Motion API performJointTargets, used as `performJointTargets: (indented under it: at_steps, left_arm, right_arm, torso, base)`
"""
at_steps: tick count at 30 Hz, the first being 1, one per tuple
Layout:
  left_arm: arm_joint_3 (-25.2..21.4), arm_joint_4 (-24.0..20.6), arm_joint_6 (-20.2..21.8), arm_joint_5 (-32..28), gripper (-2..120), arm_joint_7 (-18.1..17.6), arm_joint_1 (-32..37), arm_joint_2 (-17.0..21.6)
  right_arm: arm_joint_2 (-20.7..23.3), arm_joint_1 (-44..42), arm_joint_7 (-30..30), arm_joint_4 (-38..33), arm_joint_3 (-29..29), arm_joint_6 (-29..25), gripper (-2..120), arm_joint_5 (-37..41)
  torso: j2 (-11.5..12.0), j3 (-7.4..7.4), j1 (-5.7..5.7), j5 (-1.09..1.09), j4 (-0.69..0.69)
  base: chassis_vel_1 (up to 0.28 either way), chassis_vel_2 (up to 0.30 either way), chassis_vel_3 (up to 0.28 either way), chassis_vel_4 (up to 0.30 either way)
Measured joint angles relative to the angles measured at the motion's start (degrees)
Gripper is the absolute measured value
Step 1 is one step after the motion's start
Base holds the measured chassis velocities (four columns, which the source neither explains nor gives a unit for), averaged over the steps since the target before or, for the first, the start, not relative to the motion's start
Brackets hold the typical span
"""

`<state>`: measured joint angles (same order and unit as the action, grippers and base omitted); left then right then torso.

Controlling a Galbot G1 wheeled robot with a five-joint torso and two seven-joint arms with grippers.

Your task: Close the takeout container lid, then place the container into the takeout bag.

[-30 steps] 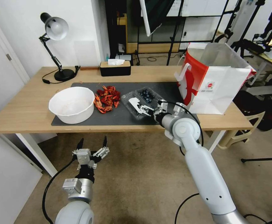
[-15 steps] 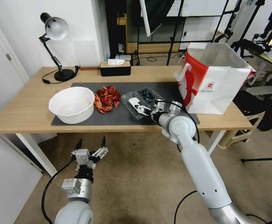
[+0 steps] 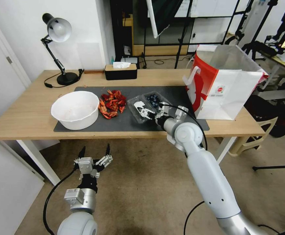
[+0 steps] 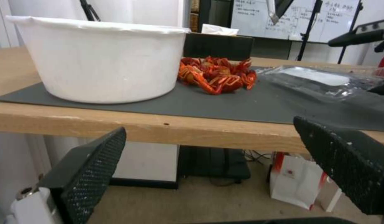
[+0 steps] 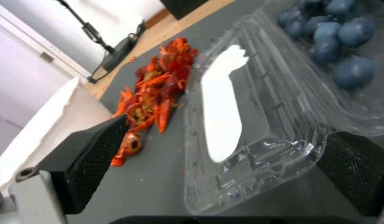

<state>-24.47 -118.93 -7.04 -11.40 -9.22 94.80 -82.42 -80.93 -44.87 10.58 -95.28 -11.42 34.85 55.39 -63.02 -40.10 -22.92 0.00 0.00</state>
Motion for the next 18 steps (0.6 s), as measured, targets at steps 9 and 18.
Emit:
performJointTargets:
  at_steps: [9, 18]
  left_arm:
    - [0.02, 0.22, -0.34, 0.02, 100, -0.02, 0.05, 0.02]
    - [0.03, 0.76, -0.99, 0.02, 100, 0.0, 0.21, -0.02]
  right_arm:
    - [-1.65, -1.51, -0.61, -1.1, 2.19, -0.96, 100, -2.06]
    - [-3.89, -3.14, -0.58, -1.68, 4.69, -1.31, 100, -4.58]
  torso:
    - [0.0, 0.0, 0.0, 0.0, 0.0]
    - [-0.01, 0.0, 0.0, 0.0, 0.0]
  base:
    - [0.0, 0.0, 0.0, 0.0]
    - [0.0, 0.0, 0.0, 0.0]
